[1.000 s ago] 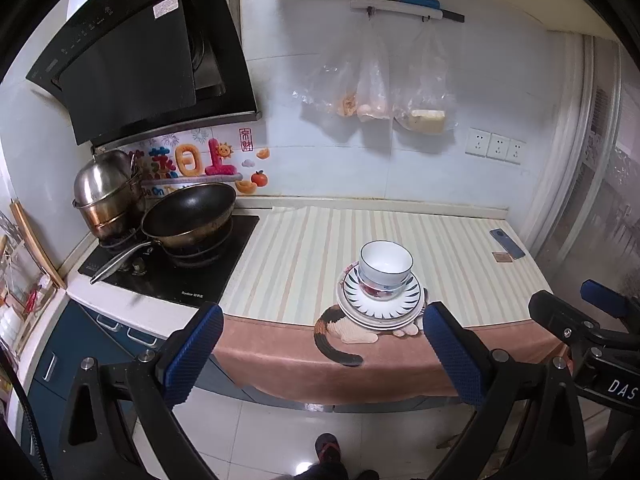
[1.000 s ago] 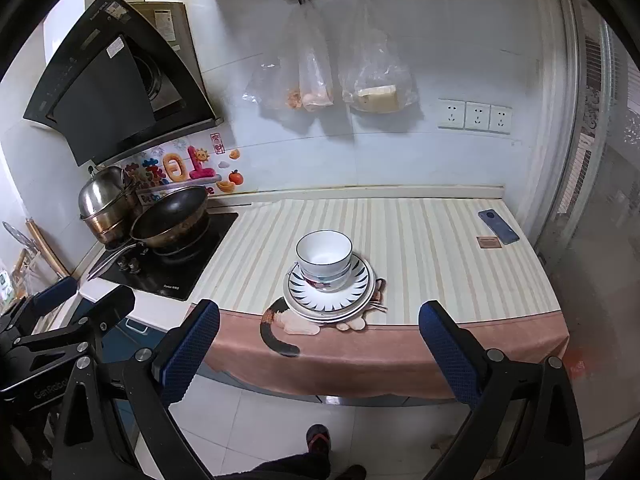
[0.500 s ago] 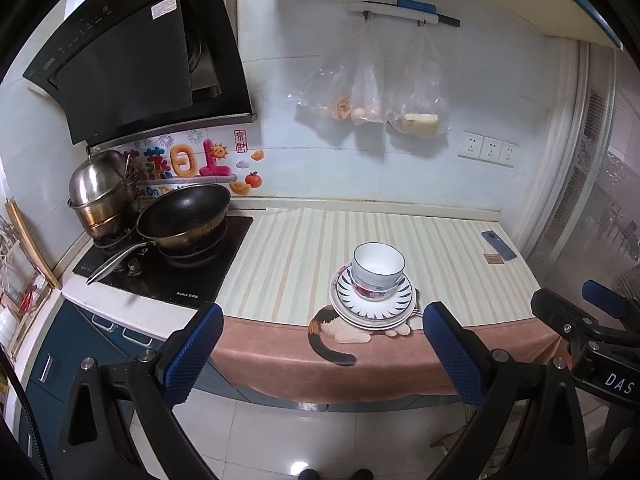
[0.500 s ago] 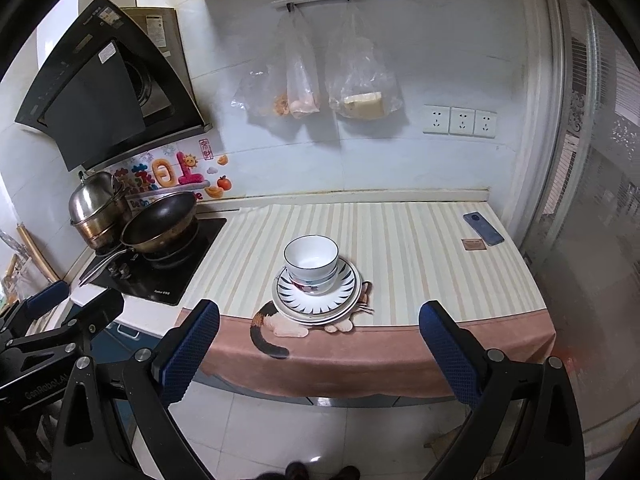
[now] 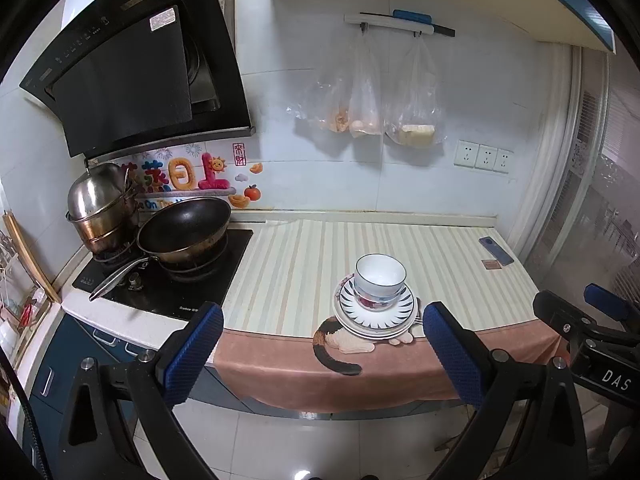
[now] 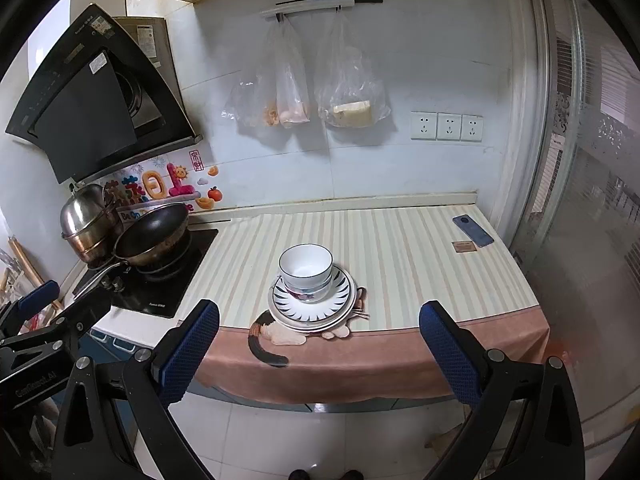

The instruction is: Organize plates and bowls

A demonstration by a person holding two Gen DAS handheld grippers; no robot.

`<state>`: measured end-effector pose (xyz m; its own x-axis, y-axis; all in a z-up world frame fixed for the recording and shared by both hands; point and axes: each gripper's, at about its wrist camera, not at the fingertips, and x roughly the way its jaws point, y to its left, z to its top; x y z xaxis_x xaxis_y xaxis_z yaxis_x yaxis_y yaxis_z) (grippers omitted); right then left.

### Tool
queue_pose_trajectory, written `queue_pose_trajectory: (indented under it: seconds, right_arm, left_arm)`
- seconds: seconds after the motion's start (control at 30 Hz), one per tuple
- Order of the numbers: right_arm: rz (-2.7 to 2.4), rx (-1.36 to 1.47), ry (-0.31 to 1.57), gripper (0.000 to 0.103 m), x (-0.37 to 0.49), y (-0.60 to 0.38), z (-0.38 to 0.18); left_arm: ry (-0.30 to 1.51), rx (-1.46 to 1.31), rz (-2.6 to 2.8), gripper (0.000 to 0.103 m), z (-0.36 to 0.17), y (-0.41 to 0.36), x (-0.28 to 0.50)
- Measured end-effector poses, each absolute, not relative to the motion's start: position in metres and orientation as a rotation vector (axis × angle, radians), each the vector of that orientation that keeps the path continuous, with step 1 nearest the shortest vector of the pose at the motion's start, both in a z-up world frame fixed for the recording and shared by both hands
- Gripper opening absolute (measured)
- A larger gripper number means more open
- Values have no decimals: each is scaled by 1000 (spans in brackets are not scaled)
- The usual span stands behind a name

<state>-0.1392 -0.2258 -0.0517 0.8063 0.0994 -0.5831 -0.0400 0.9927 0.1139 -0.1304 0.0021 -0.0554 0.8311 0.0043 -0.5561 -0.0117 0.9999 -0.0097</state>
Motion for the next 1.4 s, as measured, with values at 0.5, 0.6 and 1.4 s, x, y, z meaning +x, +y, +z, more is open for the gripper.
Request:
queue_pose_trajectory:
  seconds: [0.5, 0.6, 1.4]
  right_arm:
    - [71, 92, 632, 102, -141, -221, -52]
    - [73, 92, 632, 102, -141, -221, -51]
    - [59, 98, 630, 102, -145, -220, -56]
  left_arm:
    - [603, -22, 0, 102, -57, 14, -130]
    - [605, -20, -1, 102, -58, 15, -130]
    - [612, -26, -17, 102, -60, 16, -126]
